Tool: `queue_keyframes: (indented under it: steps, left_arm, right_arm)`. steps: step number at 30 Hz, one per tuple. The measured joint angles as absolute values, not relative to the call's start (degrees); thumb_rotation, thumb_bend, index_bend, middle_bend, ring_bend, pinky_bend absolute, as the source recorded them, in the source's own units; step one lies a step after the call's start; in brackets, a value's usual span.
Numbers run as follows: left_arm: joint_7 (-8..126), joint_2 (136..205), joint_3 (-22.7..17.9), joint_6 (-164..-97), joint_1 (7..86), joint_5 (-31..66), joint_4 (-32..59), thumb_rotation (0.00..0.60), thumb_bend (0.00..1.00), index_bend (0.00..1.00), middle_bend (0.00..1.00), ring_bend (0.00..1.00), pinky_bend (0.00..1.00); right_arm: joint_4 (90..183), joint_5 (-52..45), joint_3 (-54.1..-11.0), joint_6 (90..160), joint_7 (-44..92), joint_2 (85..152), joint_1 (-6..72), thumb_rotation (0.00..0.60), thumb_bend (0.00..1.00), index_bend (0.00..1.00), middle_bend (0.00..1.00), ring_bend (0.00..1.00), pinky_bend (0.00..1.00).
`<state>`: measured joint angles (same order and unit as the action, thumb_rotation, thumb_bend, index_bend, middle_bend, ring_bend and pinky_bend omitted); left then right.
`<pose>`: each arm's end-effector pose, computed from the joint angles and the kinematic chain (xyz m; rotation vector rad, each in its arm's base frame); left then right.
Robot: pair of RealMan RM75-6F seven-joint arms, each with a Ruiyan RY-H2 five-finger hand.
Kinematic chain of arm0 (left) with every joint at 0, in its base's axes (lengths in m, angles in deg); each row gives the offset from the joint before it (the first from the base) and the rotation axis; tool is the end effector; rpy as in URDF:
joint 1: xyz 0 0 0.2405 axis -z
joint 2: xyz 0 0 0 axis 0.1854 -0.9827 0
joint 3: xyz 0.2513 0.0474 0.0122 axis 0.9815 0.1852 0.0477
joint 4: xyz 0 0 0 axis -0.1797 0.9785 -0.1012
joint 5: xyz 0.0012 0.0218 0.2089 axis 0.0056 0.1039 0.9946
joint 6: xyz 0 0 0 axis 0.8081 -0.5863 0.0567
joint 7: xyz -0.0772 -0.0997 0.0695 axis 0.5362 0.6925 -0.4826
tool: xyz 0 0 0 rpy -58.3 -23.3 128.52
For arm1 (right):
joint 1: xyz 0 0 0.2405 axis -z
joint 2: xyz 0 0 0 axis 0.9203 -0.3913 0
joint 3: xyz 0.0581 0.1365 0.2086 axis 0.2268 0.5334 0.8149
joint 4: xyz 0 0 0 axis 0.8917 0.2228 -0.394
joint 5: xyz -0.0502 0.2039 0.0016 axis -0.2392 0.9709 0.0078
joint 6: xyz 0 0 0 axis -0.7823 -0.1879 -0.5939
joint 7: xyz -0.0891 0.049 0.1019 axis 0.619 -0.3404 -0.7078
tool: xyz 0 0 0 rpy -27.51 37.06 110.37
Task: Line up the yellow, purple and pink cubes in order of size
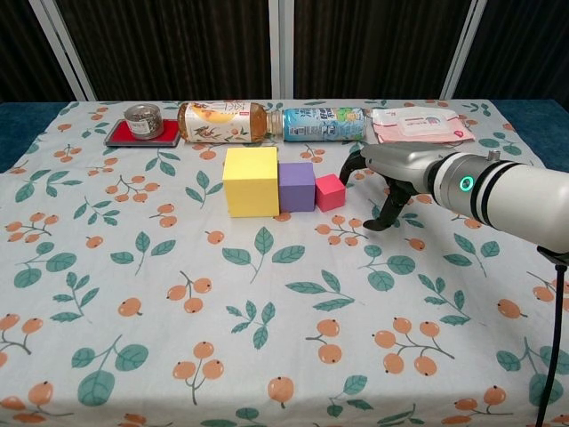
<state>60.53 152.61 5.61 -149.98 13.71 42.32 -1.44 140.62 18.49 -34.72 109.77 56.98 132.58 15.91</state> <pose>-0.3371 0.1616 0.1523 -1.4095 -0.9353 -0.8025 -0.1398 -0.3487 -0.0768 1.9279 -1.1012 0.6597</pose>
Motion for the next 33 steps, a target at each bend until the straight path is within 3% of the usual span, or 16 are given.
queue_keyframes:
  steps: [12, 16, 33]
  left_arm:
    - [60.96, 152.81, 5.62, -149.97, 13.73, 42.37, -0.98, 0.600, 0.01, 0.26, 0.25, 0.14, 0.19]
    - [60.85, 152.65, 5.62, -150.04, 13.66, 42.31, -1.13, 0.600, 0.01, 0.26, 0.25, 0.14, 0.19]
    - [60.44, 152.12, 5.66, -150.08, 13.36, 41.89, -1.71, 0.600, 0.01, 0.26, 0.25, 0.14, 0.19]
  right_arm:
    - [142.48, 17.96, -33.29, 113.88, 56.55, 131.37, 16.72, 0.600, 0.16, 0.21, 0.05, 0.00, 0.00]
    - [140.77, 18.46, -32.46, 114.58, 57.64, 133.30, 15.89, 0.600, 0.08, 0.20, 0.05, 0.00, 0.00]
    - [130.02, 21.61, -29.12, 112.03, 60.30, 141.71, 11.39, 0.600, 0.06, 0.18, 0.05, 0.00, 0.00]
